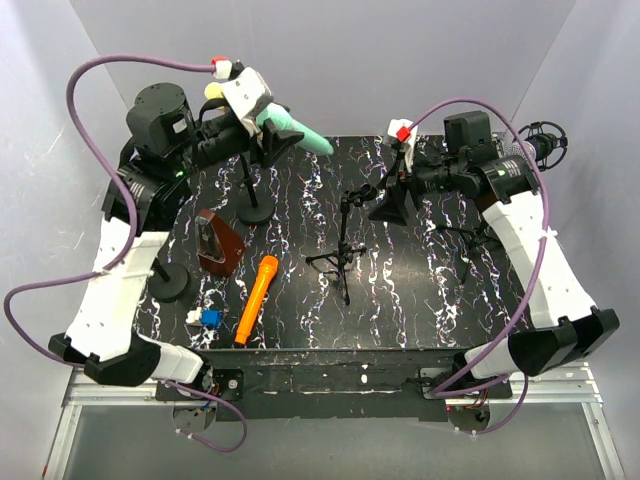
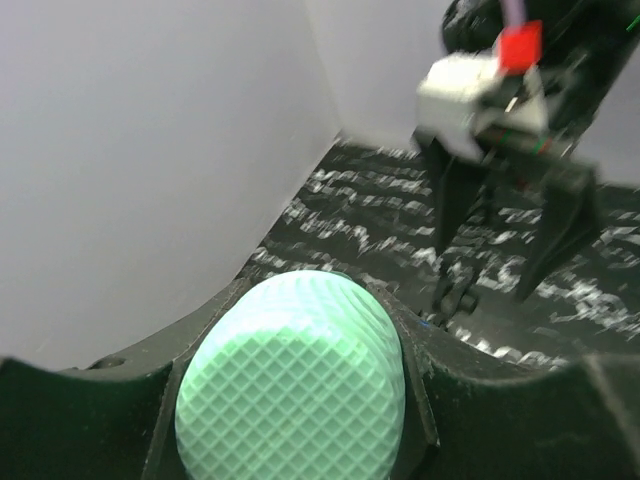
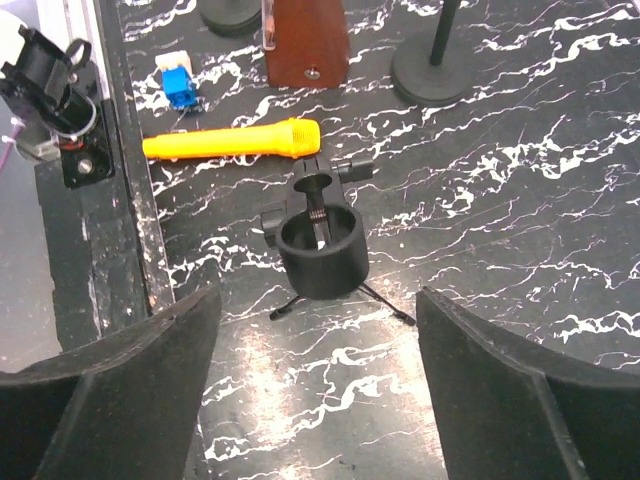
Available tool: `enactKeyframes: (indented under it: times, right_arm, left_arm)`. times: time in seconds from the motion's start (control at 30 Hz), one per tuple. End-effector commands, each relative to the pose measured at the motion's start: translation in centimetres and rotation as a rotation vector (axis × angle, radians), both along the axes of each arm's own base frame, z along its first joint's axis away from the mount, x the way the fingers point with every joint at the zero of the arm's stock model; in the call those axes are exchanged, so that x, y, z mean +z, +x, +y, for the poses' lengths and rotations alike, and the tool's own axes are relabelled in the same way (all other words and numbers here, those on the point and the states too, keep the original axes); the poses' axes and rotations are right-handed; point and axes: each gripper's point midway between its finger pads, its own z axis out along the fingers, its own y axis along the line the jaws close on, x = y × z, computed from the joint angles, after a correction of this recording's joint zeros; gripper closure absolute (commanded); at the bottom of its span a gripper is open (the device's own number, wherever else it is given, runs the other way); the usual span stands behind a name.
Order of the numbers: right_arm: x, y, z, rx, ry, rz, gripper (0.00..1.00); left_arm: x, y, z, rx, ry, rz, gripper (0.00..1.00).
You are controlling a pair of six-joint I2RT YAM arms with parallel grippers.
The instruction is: Remove the microphone from the stand
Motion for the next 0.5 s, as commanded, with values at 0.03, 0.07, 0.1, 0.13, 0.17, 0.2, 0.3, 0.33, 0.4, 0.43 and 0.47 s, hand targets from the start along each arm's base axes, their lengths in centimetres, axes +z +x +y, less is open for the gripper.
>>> enactKeyframes:
  times: [0.03,0.07,0.1,0.13,0.17,0.2,0.3,0.33,0.4,0.43,0.47]
  right_arm:
    - [6.0,-1.4,-0.7,-0.074,0.092,-0.099,0.13]
    - [6.6,-1.5,-0.9,-0.085,0.099,-0.108,0.12]
    - [7.0,-1.5,-1.0,-0.102,0.101,-0.112,0.12]
    - [7.3,-1.4,-1.2,-0.124,0.102,-0.118,0.13]
    - [7.9,-1.3,-1.4,-0.148,0.109,-0.134,0.13]
    - [8.4,-1.3,-1.6,-0.167,0.115,-0.147,0.13]
    - [9.1,-1.2,-2.0,-0.201,0.131,-0.185,0.13]
    - [9.4,-1.3,-2.1,-0.206,0.140,-0.196,0.13]
    - [9.4,-1.3,-2.2,-0.217,0.148,-0.198,0.13]
    - [9.4,-1.3,-2.2,-0.223,0.151,-0.197,0.13]
    - [9.3,-1.3,-2.2,-0.223,0.153,-0.193,0.13]
  left_arm:
    - [-1.2,-1.7,5.3,0.174,0.225,-0.106,1.00]
    - [-1.5,-2.0,6.1,0.200,0.247,-0.094,1.00]
    - [-1.9,-2.4,7.0,0.218,0.297,-0.101,1.00]
    - [-3.0,-3.1,7.8,0.213,0.376,-0.099,1.00]
    - [-4.7,-3.6,9.0,0.218,0.477,-0.089,1.00]
    - [-6.0,-4.2,9.9,0.228,0.554,-0.066,1.00]
    - [-11.7,-6.5,11.2,0.198,0.726,0.106,1.00]
    - [-14.1,-7.5,11.4,0.157,0.789,0.172,1.00]
    - [-17.5,-8.6,12.0,0.144,0.872,0.292,1.00]
    - [-18.5,-8.6,12.1,0.143,0.903,0.341,1.00]
    - [-20.2,-8.9,12.4,0.131,0.967,0.420,1.00]
